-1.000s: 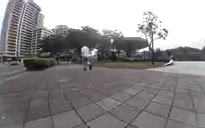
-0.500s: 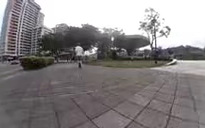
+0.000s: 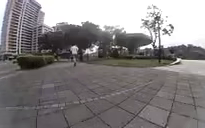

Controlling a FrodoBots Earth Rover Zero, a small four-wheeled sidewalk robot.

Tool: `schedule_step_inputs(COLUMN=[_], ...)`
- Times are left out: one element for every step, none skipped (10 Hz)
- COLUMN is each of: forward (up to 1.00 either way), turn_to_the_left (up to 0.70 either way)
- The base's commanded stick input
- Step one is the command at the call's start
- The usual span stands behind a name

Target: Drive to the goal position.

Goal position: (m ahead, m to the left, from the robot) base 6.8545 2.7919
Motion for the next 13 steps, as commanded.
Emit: schedule_step_inputs(forward=[0.85, 0.85, 0.85, 0.85, 0.85, 0.85, 0.85, 0.85, 0.85, 0.85, 0.85, 0.85, 0.85], turn_to_the_left=[0.0, 0.0, 0.0, 0.0, 0.0, 0.0, 0.0, 0.0, 0.0, 0.0, 0.0, -0.08, -0.23])
